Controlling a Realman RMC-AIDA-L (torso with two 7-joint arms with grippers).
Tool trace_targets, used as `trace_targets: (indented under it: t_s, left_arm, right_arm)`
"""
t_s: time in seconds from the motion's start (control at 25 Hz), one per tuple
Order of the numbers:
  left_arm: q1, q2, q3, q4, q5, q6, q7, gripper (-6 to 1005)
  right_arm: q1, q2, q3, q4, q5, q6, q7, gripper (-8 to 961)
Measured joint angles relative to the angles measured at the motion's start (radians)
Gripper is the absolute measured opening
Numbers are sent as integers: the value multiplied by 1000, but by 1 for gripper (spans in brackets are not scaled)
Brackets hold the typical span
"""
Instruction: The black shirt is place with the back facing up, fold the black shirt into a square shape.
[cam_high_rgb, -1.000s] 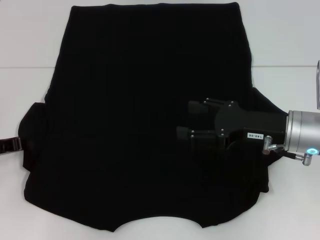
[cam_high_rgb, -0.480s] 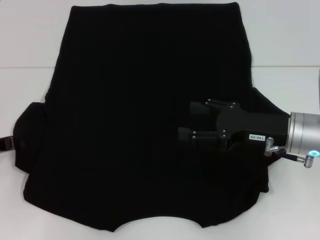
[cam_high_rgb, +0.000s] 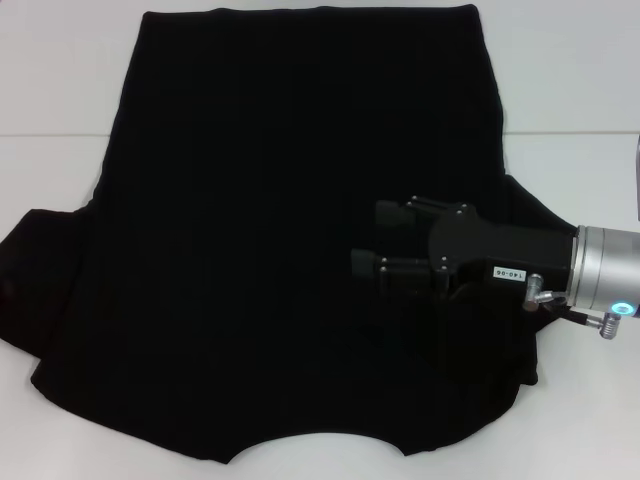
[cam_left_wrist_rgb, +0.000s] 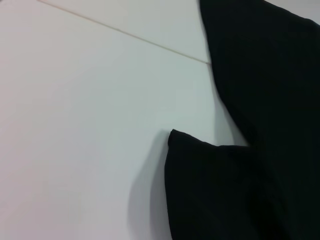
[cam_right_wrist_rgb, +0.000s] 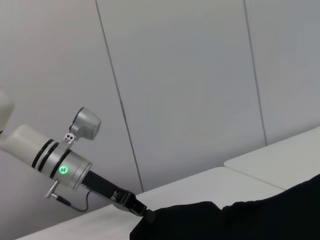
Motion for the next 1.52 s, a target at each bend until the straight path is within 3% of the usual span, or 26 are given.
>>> trace_targets:
  t_s: [1.08,1.52]
  left_arm:
    - [2,6,-36,18,-36,87,4,11]
    - [-98,2,2,-33,-88,90,71,11]
  right_arm:
    - [-2,-1,-2,6,8,-2,-1,882]
    - [-16,-2,-4,6,8,-7,-1,882]
